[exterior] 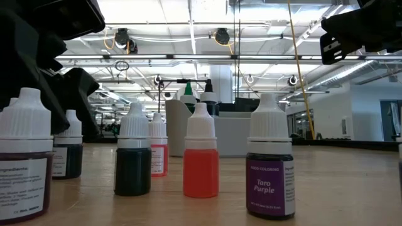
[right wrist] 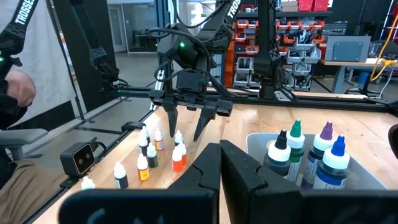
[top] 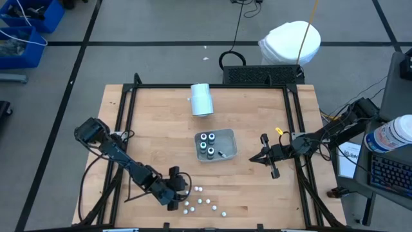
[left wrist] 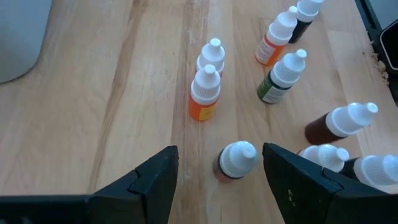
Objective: Pick & Place food coloring
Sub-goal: Put the red food coloring bottle into the gray bin
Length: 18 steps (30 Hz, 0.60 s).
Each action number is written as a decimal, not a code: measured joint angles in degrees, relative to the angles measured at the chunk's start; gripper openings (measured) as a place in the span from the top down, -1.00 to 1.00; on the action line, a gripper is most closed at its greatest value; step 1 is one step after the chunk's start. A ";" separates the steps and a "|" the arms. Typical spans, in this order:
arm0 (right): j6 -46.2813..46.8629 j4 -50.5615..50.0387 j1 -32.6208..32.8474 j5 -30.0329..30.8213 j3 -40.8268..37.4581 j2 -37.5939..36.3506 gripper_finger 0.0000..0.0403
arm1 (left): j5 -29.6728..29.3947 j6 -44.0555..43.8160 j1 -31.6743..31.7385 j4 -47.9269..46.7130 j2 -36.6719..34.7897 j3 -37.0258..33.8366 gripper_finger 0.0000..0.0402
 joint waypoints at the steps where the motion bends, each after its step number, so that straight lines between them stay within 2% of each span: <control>1: 0.00 0.00 -0.01 0.00 0.00 0.00 0.99 | 0.00 -0.03 0.00 -0.20 0.00 0.00 -0.19; 18: 0.42 -0.23 0.00 -0.07 0.04 -0.02 0.99 | 0.85 -3.00 -0.09 0.38 0.00 0.00 -0.19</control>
